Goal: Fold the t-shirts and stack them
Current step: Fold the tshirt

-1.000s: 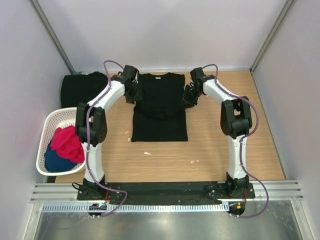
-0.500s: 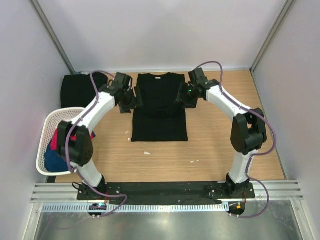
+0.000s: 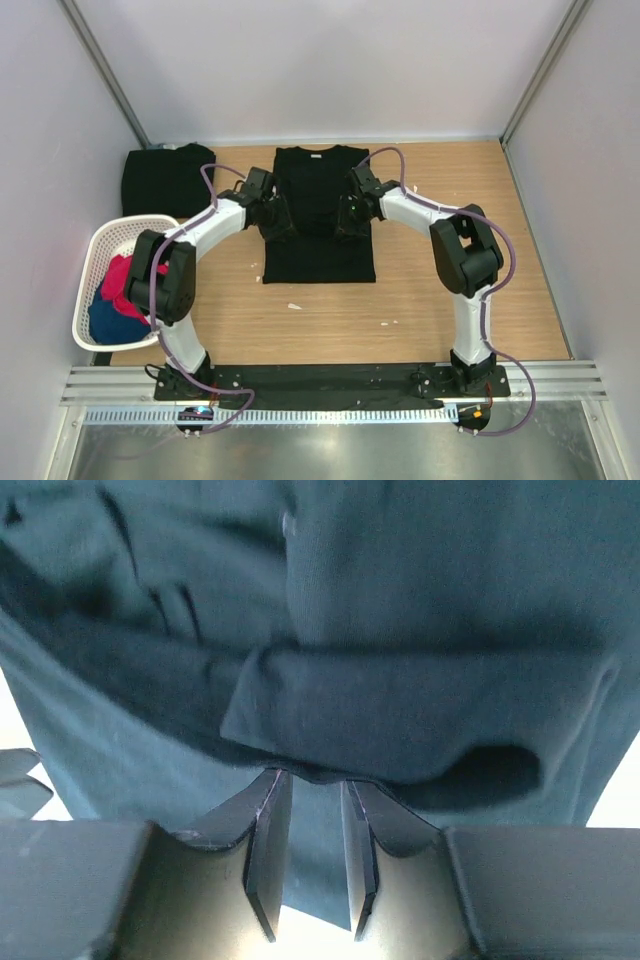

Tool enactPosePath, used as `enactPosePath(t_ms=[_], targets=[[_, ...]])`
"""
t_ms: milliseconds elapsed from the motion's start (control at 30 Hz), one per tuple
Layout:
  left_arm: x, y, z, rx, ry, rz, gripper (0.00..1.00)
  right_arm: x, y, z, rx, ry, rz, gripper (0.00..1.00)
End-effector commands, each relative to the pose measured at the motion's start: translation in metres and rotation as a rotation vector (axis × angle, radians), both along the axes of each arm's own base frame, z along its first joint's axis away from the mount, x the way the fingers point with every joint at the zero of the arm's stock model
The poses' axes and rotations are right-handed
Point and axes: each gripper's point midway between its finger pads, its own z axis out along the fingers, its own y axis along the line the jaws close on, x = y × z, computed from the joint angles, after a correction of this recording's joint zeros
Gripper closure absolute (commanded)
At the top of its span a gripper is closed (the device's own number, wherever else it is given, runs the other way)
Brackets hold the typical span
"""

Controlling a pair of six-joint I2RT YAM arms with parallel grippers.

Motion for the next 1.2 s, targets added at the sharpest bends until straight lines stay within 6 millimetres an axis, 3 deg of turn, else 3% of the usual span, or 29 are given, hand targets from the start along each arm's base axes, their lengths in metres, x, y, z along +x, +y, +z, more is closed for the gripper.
enactPosePath(t_ms=[0,33,100,133,200,267,300,333,400,500,567,600,633,667,700,733,767,800,833,900,933,1000,1167], targets=[[0.025,-0.008,0.009,-0.022,-0.067,0.004,0.6,0.035,0.012,0.023,0.014,-0.113,-0.024,0.68],[0.026,-0.007,0.01,-0.017,-0.066,0.005,0.6,0.046,0.014,0.032,0.007,-0.14,-0.022,0.68],[0.025,-0.006,0.01,-0.007,-0.064,-0.004,0.6,0.057,0.005,0.018,-0.075,-0.135,-0.034,0.68],[0.023,-0.003,0.01,0.004,-0.063,-0.009,0.6,0.07,0.007,0.028,-0.084,-0.178,-0.036,0.68],[0.018,-0.002,0.013,0.009,-0.067,-0.02,0.6,0.087,0.003,0.022,-0.114,-0.199,-0.055,0.68],[0.014,0.001,0.013,0.019,-0.073,-0.035,0.57,0.109,0.002,0.033,-0.122,-0.259,-0.082,0.67],[0.014,0.002,0.014,0.023,-0.078,-0.038,0.55,0.119,-0.004,0.024,-0.138,-0.257,-0.099,0.67],[0.014,0.004,0.016,0.028,-0.087,-0.039,0.5,0.131,-0.004,0.032,-0.129,-0.284,-0.113,0.67],[0.016,0.005,0.019,0.041,-0.105,-0.049,0.45,0.141,-0.009,0.025,-0.133,-0.271,-0.123,0.67],[0.024,0.005,0.028,0.06,-0.139,-0.071,0.39,0.156,-0.018,0.05,-0.103,-0.295,-0.128,0.64],[0.032,0.007,0.028,0.085,-0.148,-0.067,0.37,0.161,-0.024,0.087,-0.082,-0.36,-0.135,0.58],[0.036,0.009,0.029,0.092,-0.153,-0.068,0.37,0.161,-0.025,0.103,-0.075,-0.391,-0.132,0.48],[0.045,0.006,0.036,0.082,-0.173,-0.07,0.37,0.155,-0.028,0.124,-0.059,-0.419,-0.135,0.42],[0.049,0.004,0.028,0.083,-0.156,-0.076,0.38,0.152,-0.032,0.135,-0.053,-0.435,-0.14,0.35],[0.054,0.002,0.025,0.083,-0.151,-0.077,0.39,0.149,-0.032,0.141,-0.045,-0.446,-0.143,0.27],[0.063,-0.002,0.029,0.076,-0.169,-0.075,0.42,0.142,-0.036,0.134,-0.048,-0.42,-0.154,0.25],[0.068,-0.003,0.026,0.075,-0.167,-0.073,0.44,0.136,-0.038,0.144,-0.038,-0.43,-0.161,0.25],[0.073,-0.005,0.013,0.077,-0.146,-0.075,0.47,0.131,-0.033,0.142,-0.002,-0.418,-0.141,0.25],[0.076,-0.007,0.01,0.073,-0.141,-0.081,0.53,0.12,-0.032,0.124,0.001,-0.371,-0.139,0.25],[0.086,-0.01,0.002,0.072,-0.134,-0.084,0.58,0.116,-0.029,0.11,0.017,-0.352,-0.133,0.26],[0.088,-0.01,-0.001,0.073,-0.131,-0.083,0.62,0.11,-0.031,0.094,-0.001,-0.323,-0.133,0.29],[0.094,-0.011,-0.003,0.078,-0.139,-0.083,0.65,0.109,-0.033,0.073,-0.026,-0.298,-0.137,0.33],[0.092,0.002,-0.03,0.138,-0.103,-0.077,0.68,0.103,-0.045,0.031,-0.11,-0.241,-0.133,0.36]])
